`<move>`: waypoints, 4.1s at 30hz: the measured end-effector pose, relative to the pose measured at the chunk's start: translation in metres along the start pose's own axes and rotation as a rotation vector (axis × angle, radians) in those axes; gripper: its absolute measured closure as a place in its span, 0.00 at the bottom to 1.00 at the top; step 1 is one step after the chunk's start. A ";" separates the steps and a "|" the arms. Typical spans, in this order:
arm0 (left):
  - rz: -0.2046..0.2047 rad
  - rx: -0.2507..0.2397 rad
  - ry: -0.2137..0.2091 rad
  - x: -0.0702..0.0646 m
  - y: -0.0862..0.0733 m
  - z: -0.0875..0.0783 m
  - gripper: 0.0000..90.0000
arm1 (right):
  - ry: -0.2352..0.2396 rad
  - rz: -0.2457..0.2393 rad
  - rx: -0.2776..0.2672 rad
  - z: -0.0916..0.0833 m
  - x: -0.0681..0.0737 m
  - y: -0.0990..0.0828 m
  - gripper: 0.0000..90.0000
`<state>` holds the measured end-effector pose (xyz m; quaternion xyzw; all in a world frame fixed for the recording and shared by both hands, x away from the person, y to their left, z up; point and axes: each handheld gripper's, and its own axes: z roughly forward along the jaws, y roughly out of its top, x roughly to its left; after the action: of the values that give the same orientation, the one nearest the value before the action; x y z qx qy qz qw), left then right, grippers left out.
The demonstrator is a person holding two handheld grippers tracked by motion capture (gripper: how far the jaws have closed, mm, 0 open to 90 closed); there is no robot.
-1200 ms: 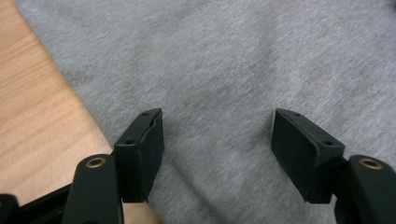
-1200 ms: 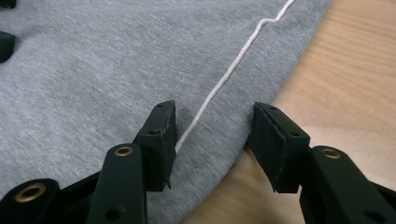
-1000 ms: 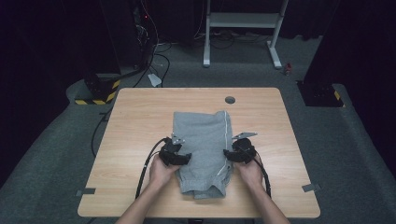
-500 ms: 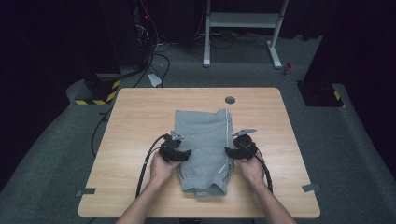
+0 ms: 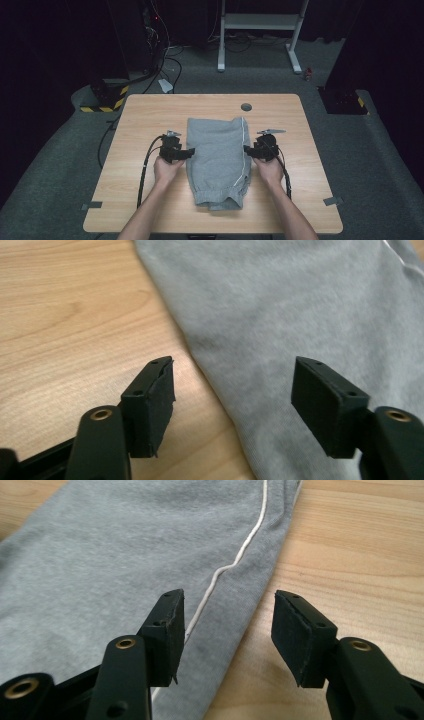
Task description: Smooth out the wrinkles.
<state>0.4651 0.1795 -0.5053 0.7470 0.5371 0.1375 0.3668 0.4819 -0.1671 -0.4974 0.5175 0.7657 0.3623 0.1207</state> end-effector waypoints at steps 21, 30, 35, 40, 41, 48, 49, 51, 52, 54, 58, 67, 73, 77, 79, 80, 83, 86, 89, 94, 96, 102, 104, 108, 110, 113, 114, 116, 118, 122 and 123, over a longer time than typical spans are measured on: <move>0.005 0.039 0.067 0.002 0.028 0.040 0.30 | -0.090 0.038 0.045 0.047 0.002 0.030 0.46; 0.113 0.066 0.130 -0.008 0.032 0.050 0.29 | -0.145 -0.098 0.094 0.057 0.011 0.039 0.50; 0.099 0.050 0.145 -0.010 0.032 0.050 0.33 | -0.128 -0.117 0.126 0.058 0.012 0.045 0.60; 0.116 0.030 0.132 -0.012 0.029 0.049 0.41 | -0.115 -0.137 0.124 0.058 0.012 0.044 0.63; 0.116 0.030 0.132 -0.012 0.029 0.049 0.43 | -0.112 -0.137 0.127 0.058 0.012 0.045 0.65; 0.112 0.027 0.123 -0.014 0.031 0.050 0.55 | -0.104 -0.153 0.123 0.058 0.014 0.044 0.76; 0.111 0.026 0.120 -0.014 0.031 0.050 0.57 | -0.099 -0.156 0.121 0.058 0.014 0.044 0.77; 0.114 0.038 0.115 -0.013 0.033 0.050 0.60 | -0.095 -0.162 0.121 0.058 0.014 0.044 0.79; 0.101 0.038 0.112 -0.013 0.034 0.050 0.62 | -0.091 -0.160 0.123 0.058 0.014 0.044 0.80; 0.102 0.038 0.102 -0.011 0.035 0.050 0.67 | -0.082 -0.152 0.125 0.058 0.014 0.045 0.83; 0.088 0.020 0.085 -0.007 0.035 0.051 0.73 | -0.060 -0.141 0.120 0.058 0.010 0.045 0.86; -0.022 0.040 -0.019 0.004 0.038 0.051 0.91 | -0.021 -0.099 0.123 0.057 0.005 0.045 0.89; -0.068 0.056 -0.078 0.012 0.040 0.051 0.94 | 0.008 -0.062 0.123 0.057 0.001 0.045 0.90; -0.079 0.038 -0.104 0.014 0.041 0.045 0.95 | 0.029 -0.049 0.112 0.053 -0.002 0.046 0.91; -0.088 0.027 -0.117 0.015 0.043 0.041 0.95 | 0.036 -0.050 0.109 0.048 -0.002 0.047 0.91; -0.089 0.025 -0.124 0.015 0.044 0.039 0.95 | 0.039 -0.053 0.101 0.046 -0.002 0.048 0.91; -0.088 0.009 -0.139 0.015 0.047 0.032 0.95 | 0.045 -0.059 0.091 0.040 0.000 0.050 0.91; -0.094 -0.012 -0.152 0.014 0.050 0.025 0.95 | 0.054 -0.069 0.074 0.033 0.002 0.052 0.91; -0.103 -0.027 -0.171 0.015 0.054 0.018 0.95 | 0.070 -0.066 0.058 0.026 0.002 0.055 0.91; -0.129 -0.049 -0.195 0.017 0.058 0.010 0.95 | 0.072 -0.095 0.031 0.013 0.004 0.060 0.91; -0.127 -0.053 -0.197 0.018 0.059 0.007 0.95 | 0.072 -0.110 0.029 0.009 0.006 0.062 0.91; -0.143 -0.067 -0.202 0.022 0.061 0.000 0.95 | 0.078 -0.138 0.020 0.000 0.013 0.076 0.91; -0.166 -0.083 -0.214 0.025 0.064 -0.004 0.95 | 0.078 -0.145 0.015 -0.001 0.015 0.081 0.91; -0.172 -0.109 -0.212 0.025 0.082 -0.010 0.95 | 0.081 -0.149 -0.022 -0.009 0.015 0.096 0.92; -0.172 -0.122 -0.206 0.025 0.093 -0.010 0.95 | 0.078 -0.153 -0.043 -0.014 0.014 0.110 0.92; -0.178 -0.139 -0.202 0.026 0.107 -0.012 0.95 | 0.060 -0.163 -0.063 -0.019 0.013 0.129 0.92; -0.173 -0.150 -0.202 0.026 0.111 -0.013 0.95 | 0.057 -0.165 -0.068 -0.020 0.012 0.134 0.92; -0.162 -0.156 -0.209 0.024 0.114 -0.015 0.95 | 0.059 -0.167 -0.076 -0.021 0.011 0.140 0.92; -0.140 -0.160 -0.212 0.022 0.113 -0.018 0.96 | 0.055 -0.175 -0.076 -0.021 0.011 0.140 0.92; -0.112 -0.162 -0.229 0.019 0.105 -0.024 0.95 | 0.071 -0.172 -0.092 -0.028 0.012 0.127 0.92; -0.110 -0.162 -0.234 0.018 0.103 -0.025 0.95 | 0.072 -0.180 -0.098 -0.030 0.012 0.124 0.92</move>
<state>0.5295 0.1900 -0.4193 0.6952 0.5181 0.0722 0.4930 0.5476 -0.1439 -0.3893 0.4269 0.7943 0.4052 0.1502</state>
